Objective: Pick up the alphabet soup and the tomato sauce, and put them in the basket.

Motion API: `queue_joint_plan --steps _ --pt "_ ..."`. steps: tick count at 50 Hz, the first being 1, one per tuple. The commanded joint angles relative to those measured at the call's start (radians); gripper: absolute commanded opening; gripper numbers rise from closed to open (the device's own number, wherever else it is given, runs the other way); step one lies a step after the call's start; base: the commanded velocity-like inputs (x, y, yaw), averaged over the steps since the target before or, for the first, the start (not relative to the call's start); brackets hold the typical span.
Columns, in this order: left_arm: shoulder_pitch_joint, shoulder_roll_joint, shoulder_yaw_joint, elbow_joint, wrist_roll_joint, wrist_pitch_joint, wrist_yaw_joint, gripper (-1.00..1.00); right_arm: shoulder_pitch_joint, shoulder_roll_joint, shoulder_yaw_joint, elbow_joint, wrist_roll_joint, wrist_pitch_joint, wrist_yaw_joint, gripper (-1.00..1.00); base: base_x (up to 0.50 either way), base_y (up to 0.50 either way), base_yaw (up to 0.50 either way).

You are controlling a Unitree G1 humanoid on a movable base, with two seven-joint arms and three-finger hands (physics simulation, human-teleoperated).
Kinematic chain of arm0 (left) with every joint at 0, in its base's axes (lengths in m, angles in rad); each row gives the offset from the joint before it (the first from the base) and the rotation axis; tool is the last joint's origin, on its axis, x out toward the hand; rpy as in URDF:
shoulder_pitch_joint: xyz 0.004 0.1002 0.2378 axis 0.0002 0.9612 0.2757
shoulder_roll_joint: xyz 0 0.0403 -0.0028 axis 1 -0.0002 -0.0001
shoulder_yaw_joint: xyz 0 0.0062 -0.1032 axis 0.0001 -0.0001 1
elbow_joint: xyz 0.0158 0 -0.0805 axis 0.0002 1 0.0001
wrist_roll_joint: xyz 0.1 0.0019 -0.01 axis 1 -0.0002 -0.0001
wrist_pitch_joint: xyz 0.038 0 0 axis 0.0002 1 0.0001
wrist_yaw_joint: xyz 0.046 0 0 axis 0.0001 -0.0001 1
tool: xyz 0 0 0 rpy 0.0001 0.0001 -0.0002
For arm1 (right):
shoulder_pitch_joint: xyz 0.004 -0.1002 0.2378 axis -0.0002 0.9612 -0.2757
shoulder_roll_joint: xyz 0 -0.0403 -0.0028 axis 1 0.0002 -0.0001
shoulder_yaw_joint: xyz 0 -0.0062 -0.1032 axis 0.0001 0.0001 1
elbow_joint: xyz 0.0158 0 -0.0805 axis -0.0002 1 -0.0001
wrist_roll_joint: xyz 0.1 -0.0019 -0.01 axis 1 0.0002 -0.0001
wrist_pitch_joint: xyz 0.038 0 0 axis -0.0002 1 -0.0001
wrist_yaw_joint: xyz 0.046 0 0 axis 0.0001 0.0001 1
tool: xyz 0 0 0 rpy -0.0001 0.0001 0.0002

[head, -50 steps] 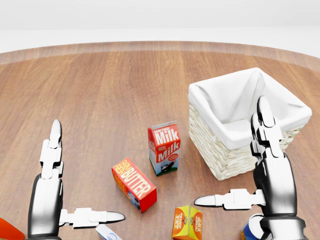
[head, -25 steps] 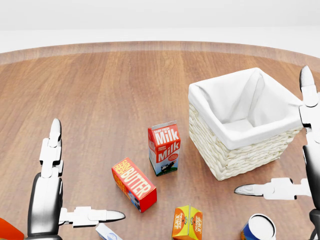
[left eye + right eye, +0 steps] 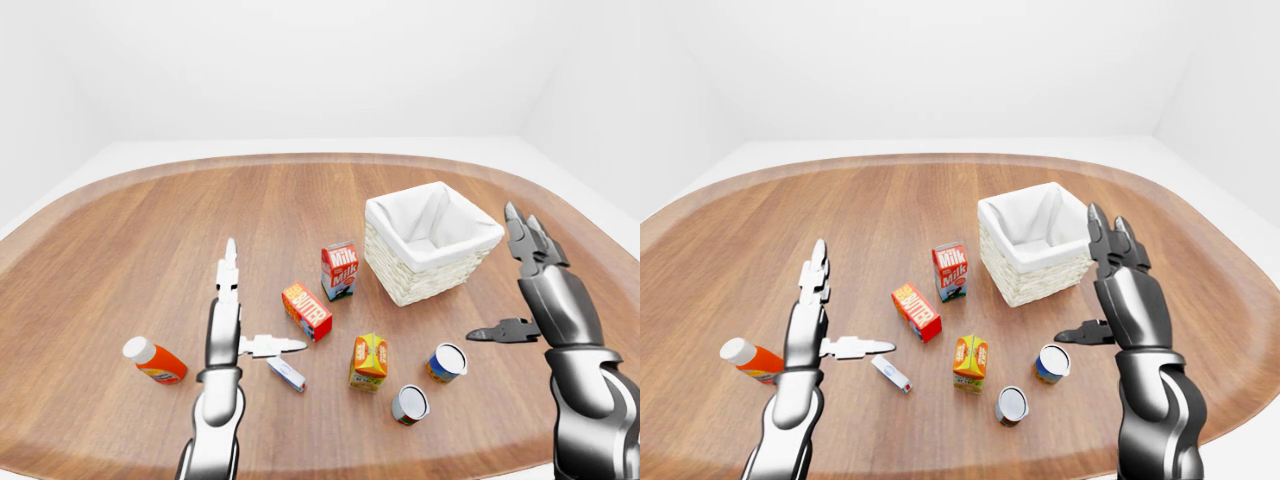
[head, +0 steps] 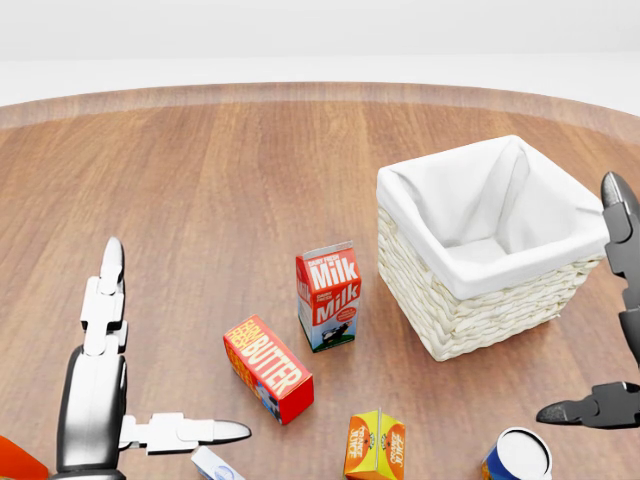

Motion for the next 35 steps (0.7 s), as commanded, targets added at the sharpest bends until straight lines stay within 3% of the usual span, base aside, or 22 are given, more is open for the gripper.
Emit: queue_joint_plan --steps 1,12,18,35 --pt "0.01 -0.001 0.001 -0.008 -0.009 0.0 0.001 1.0 0.029 -0.003 -0.062 -0.004 -0.036 0.0 0.094 1.0 0.0 0.0 0.0" --pt "0.011 -0.001 -0.002 -0.007 -0.004 0.0 0.003 1.0 0.037 -0.008 -0.105 0.0 -0.018 0.0 0.166 1.0 0.0 0.0 0.0" --pt "0.01 0.0 -0.002 -0.009 -0.004 0.0 0.001 1.0 0.079 0.021 -0.086 0.091 -0.117 0.0 0.114 1.0 0.0 0.0 0.0" --pt "0.007 0.0 0.001 0.007 -0.005 0.0 0.003 1.0 0.126 0.02 -0.075 0.196 -0.249 0.0 0.082 1.0 0.0 0.0 0.0"
